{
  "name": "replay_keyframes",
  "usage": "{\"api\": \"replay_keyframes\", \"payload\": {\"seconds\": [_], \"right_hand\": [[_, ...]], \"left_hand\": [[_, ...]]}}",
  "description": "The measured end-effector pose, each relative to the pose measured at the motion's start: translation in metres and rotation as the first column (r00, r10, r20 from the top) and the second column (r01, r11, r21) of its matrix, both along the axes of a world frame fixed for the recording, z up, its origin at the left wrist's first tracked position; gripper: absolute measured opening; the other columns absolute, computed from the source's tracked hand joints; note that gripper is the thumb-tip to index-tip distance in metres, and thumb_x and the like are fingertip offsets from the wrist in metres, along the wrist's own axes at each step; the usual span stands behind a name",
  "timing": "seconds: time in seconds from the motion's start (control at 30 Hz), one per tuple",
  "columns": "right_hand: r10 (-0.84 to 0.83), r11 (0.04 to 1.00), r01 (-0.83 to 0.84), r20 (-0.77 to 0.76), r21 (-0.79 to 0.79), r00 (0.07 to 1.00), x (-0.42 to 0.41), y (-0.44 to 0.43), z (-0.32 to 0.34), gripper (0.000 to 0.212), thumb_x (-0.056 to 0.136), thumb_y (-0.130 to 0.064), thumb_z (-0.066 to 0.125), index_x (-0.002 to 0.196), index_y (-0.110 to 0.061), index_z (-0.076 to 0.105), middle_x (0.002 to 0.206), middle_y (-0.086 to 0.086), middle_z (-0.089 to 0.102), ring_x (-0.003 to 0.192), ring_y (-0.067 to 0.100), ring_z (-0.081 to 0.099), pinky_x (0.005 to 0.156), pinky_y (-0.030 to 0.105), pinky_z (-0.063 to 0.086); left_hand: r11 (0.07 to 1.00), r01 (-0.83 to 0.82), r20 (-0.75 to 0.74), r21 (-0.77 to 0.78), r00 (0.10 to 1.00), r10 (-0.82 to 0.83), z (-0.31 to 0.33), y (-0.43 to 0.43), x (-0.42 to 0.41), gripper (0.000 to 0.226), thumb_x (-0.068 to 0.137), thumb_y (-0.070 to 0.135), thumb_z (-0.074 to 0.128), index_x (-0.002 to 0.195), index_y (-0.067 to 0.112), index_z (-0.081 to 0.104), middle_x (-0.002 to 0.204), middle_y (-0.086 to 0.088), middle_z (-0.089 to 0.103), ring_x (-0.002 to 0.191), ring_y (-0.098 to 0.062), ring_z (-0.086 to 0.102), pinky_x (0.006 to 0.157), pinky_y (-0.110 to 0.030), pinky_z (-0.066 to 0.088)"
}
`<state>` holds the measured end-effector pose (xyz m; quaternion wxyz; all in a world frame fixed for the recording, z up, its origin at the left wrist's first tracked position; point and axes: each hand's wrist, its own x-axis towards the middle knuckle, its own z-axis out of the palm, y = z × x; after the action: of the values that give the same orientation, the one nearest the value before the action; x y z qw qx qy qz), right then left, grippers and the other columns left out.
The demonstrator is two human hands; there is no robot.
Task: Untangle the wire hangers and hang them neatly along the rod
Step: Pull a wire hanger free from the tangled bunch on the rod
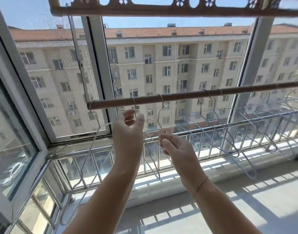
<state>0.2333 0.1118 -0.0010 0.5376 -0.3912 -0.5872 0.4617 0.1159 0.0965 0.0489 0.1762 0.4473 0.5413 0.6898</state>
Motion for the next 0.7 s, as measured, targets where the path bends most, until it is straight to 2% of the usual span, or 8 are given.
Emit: {"api": "replay_keyframes", "payload": {"seconds": [0.13,0.3,0.4,0.53,0.57,0.63,0.7], "right_hand": [[-0.142,0.986,0.136,0.052,0.098,0.988,0.039,0.011,0.007,0.025,0.091,-0.016,0.052,0.113,-0.012,0.063,0.103,-0.002,0.068,0.098,0.007,0.063,0.089,0.023,0.051],[-0.316,0.931,0.284,0.12,0.228,0.941,0.094,0.034,0.012,0.026,0.091,-0.016,0.051,0.115,-0.01,0.059,0.114,0.005,0.062,0.107,0.012,0.058,0.095,0.026,0.047],[-0.371,0.907,0.303,0.213,0.293,0.904,0.122,0.049,0.008,0.027,0.089,-0.011,0.053,0.116,-0.009,0.057,0.117,0.008,0.06,0.112,0.016,0.056,0.099,0.029,0.045],[-0.324,0.915,0.164,0.43,0.369,0.843,0.149,0.063,0.0,0.036,0.085,-0.008,0.056,0.122,-0.01,0.053,0.12,0.004,0.057,0.111,0.009,0.051,0.101,0.025,0.042],[-0.314,0.915,0.133,0.467,0.381,0.827,0.155,0.066,-0.001,0.038,0.085,-0.009,0.057,0.123,-0.011,0.052,0.121,0.002,0.056,0.111,0.006,0.05,0.101,0.024,0.041],[-0.3,0.915,0.088,0.517,0.394,0.802,0.165,0.069,-0.003,0.04,0.085,-0.01,0.058,0.125,-0.013,0.051,0.122,0.001,0.055,0.111,0.006,0.048,0.102,0.025,0.041],[-0.276,0.921,0.048,0.561,0.387,0.78,0.173,0.071,-0.004,0.04,0.085,-0.01,0.057,0.124,-0.014,0.053,0.113,0.002,0.059,0.103,0.01,0.052,0.098,0.027,0.044]], "left_hand": [[0.977,0.21,0.052,-0.016,0.976,-0.209,0.011,0.004,0.038,0.016,0.09,0.019,0.057,0.106,0.014,0.06,0.093,0.0,0.065,0.089,-0.011,0.061,0.079,-0.022,0.049],[0.922,0.368,0.061,-0.117,0.93,-0.363,0.006,0.031,0.097,0.018,0.09,0.018,0.057,0.107,0.012,0.061,0.098,-0.002,0.065,0.096,-0.016,0.061,0.086,-0.025,0.05],[0.901,0.396,0.107,-0.179,0.918,-0.382,-0.001,0.053,0.131,0.028,0.091,0.019,0.057,0.115,0.006,0.06,0.103,-0.004,0.065,0.098,-0.016,0.06,0.078,-0.017,0.047],[0.894,0.329,0.187,-0.303,0.941,-0.283,-0.014,0.085,0.167,0.031,0.092,0.018,0.056,0.118,0.002,0.059,0.108,-0.005,0.064,0.101,-0.016,0.057,0.072,-0.015,0.043],[0.888,0.315,0.215,-0.336,0.943,-0.253,-0.018,0.093,0.173,0.028,0.092,0.017,0.055,0.115,0.002,0.061,0.108,-0.007,0.065,0.101,-0.018,0.058,0.076,-0.018,0.045],[0.869,0.314,0.28,-0.382,0.936,-0.215,-0.026,0.104,0.183,0.013,0.091,0.013,0.055,0.09,0.005,0.065,0.093,-0.007,0.065,0.091,-0.02,0.058,0.085,-0.03,0.044],[0.862,0.325,0.329,-0.389,0.923,-0.199,-0.032,0.113,0.19,0.018,0.09,0.011,0.054,0.073,0.011,0.061,0.082,-0.007,0.063,0.079,-0.019,0.056,0.079,-0.032,0.044]]}}
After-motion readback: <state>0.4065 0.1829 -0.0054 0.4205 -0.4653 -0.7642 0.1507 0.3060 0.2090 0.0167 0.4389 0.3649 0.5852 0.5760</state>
